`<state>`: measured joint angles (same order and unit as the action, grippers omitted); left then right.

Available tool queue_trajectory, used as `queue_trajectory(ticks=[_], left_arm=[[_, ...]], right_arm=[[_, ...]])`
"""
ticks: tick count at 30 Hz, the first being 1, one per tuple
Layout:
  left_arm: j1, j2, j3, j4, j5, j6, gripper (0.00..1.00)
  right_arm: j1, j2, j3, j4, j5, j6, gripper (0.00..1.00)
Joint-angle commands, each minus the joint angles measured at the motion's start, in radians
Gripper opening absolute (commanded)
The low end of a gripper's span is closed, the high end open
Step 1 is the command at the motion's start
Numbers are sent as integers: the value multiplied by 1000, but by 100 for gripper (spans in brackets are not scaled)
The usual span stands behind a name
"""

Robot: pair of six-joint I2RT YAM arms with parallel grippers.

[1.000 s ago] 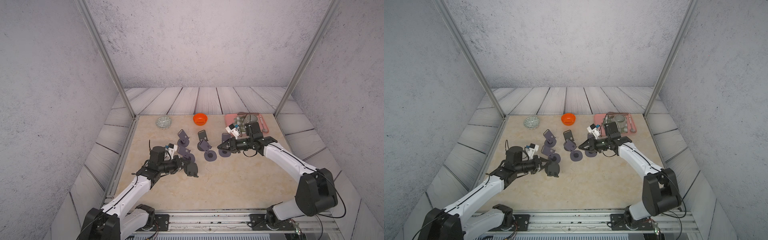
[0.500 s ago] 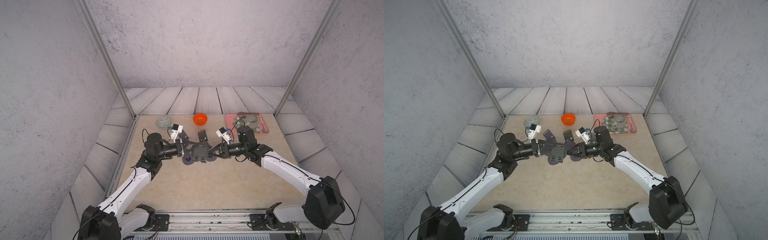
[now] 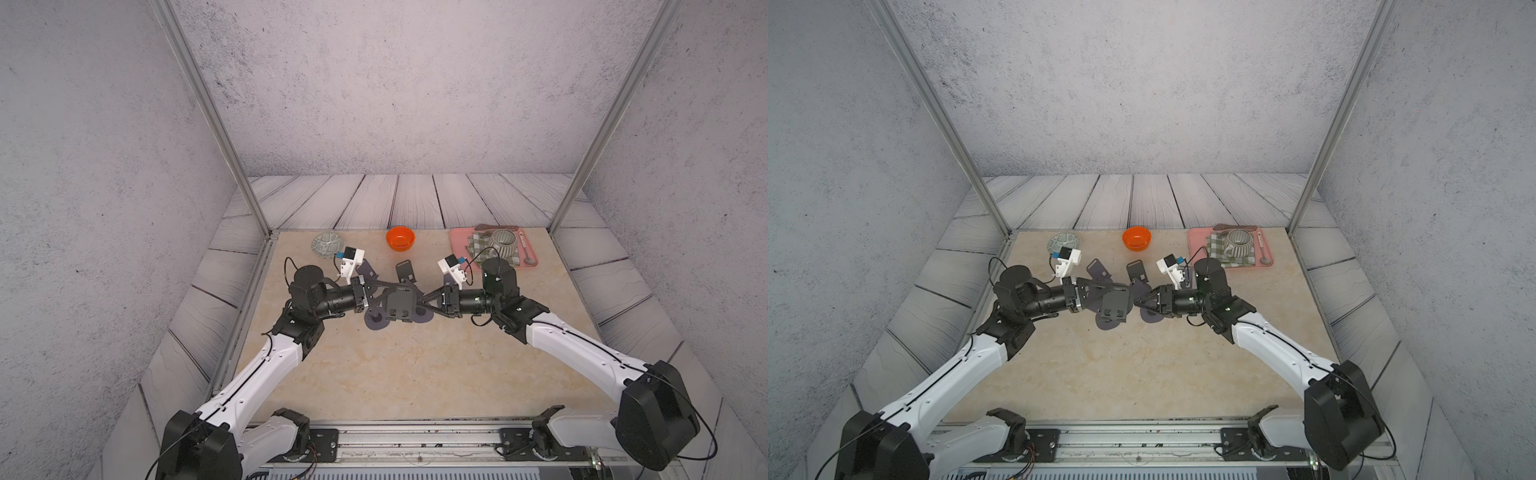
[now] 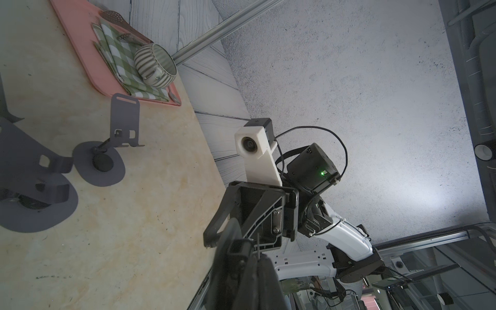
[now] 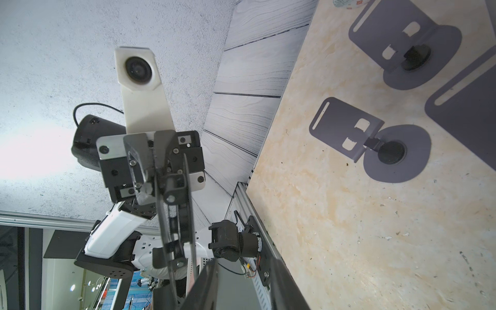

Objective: Open the phone stand

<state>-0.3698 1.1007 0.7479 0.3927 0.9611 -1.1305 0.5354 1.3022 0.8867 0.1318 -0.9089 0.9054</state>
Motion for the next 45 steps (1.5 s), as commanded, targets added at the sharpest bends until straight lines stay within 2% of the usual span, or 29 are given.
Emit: queue_trajectory(ticks=[1, 9, 18, 45], left_arm=[[-3, -4, 23, 49, -20, -3, 0], [-1, -39, 0, 28, -74, 5, 0], [-1, -41, -5, 55, -73, -15, 0], [-4, -50, -8, 54, -57, -14, 0]], right_arm=[[-6, -52, 0, 15, 32, -5, 36], [-31, -113, -41, 69, 44, 29, 36], [-9, -61, -43, 161, 10, 69, 37], [84, 100, 56, 234, -7, 74, 36]])
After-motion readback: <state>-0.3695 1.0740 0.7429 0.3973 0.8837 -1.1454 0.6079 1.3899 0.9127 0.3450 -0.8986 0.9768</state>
